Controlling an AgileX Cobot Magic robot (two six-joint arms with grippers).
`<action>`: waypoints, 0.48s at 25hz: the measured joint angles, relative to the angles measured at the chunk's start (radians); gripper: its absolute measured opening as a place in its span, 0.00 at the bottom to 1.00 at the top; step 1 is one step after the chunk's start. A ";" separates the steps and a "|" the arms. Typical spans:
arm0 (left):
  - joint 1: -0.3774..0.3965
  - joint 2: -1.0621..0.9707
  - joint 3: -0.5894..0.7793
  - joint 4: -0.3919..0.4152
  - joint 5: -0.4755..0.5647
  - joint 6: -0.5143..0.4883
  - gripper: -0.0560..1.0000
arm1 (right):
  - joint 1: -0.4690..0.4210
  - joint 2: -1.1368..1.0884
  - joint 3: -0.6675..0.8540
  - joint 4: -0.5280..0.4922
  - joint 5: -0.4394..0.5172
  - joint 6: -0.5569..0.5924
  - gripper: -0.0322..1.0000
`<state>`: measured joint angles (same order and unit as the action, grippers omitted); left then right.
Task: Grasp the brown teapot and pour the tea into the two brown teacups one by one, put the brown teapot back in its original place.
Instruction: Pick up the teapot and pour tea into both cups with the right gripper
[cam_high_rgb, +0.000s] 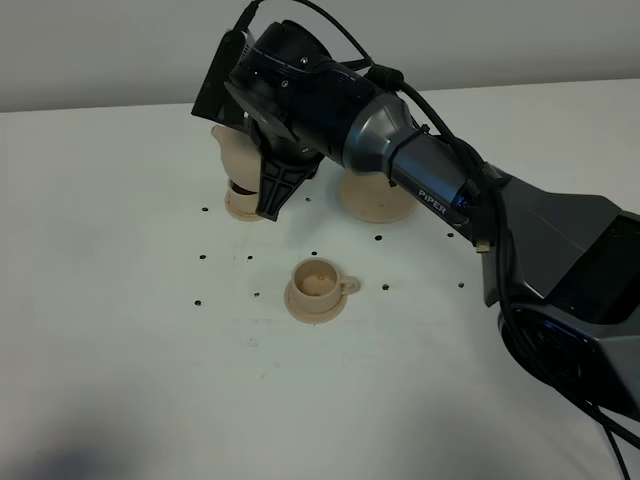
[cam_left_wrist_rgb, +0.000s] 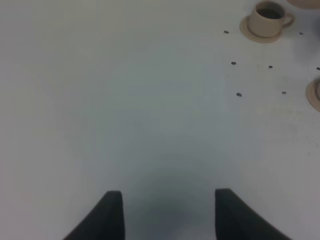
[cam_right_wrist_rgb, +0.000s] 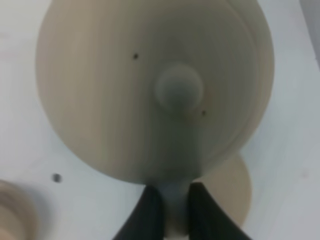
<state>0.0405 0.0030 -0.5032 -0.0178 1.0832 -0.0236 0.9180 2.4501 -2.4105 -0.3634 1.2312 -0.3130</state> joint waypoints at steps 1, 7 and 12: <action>0.000 0.000 0.000 0.000 0.000 0.000 0.43 | 0.000 -0.008 0.006 0.016 0.000 0.014 0.13; 0.000 0.000 0.000 0.000 0.000 0.000 0.43 | 0.000 -0.051 0.091 0.093 -0.001 0.071 0.13; 0.000 0.000 0.000 0.000 0.000 0.000 0.43 | 0.000 -0.053 0.138 0.101 0.004 0.076 0.13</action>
<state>0.0405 0.0030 -0.5032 -0.0178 1.0832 -0.0236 0.9180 2.3970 -2.2730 -0.2627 1.2350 -0.2368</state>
